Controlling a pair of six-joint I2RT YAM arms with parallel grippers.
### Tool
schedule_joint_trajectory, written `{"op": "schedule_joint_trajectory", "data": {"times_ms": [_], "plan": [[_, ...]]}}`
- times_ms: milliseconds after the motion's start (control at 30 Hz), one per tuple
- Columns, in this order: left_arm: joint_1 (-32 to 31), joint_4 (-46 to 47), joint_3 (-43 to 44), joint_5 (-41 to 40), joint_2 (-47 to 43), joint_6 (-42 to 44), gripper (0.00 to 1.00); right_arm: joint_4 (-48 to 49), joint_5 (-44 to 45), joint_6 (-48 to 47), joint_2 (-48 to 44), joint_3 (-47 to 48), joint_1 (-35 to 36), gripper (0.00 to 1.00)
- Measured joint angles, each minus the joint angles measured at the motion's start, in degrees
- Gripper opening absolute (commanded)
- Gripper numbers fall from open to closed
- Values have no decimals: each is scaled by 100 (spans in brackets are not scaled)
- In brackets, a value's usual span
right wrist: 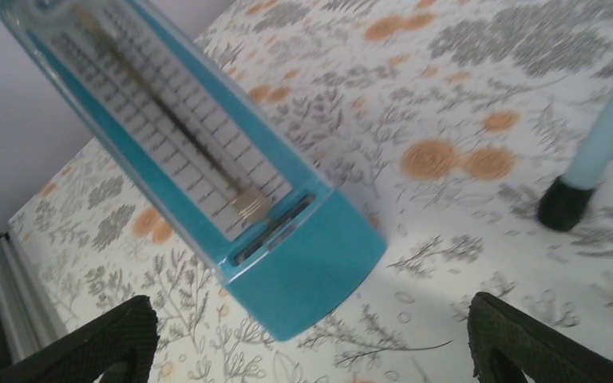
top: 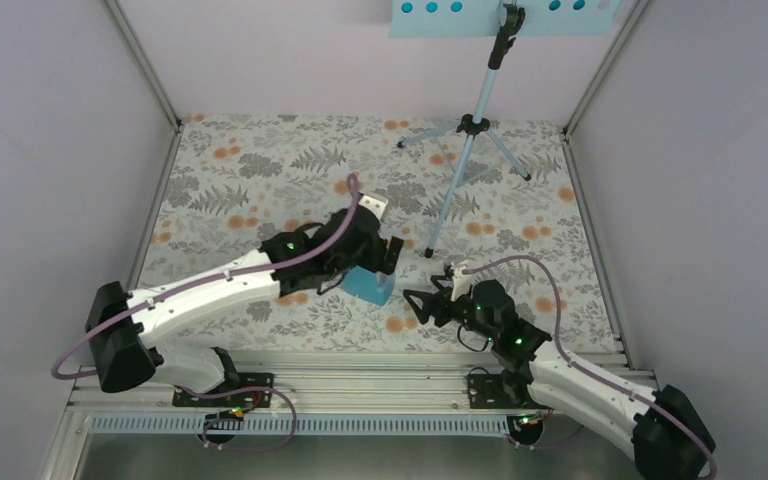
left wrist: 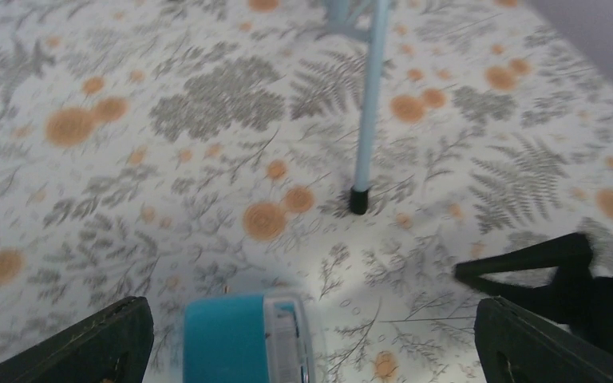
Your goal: Pack up the instrument practice props
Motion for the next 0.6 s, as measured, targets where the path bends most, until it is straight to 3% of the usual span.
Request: {"op": "schedule_joint_trajectory", "data": {"times_ms": [233, 400, 600], "plan": [[1281, 186, 22, 935, -310, 1246, 100, 732, 186, 151, 1486, 46, 931, 91], [1606, 280, 31, 1202, -616, 2004, 99, 1386, 212, 168, 2643, 184, 1246, 92], [1751, 872, -455, 1517, -1281, 2621, 97, 1711, 544, 361, 3329, 367, 1274, 96]]}}
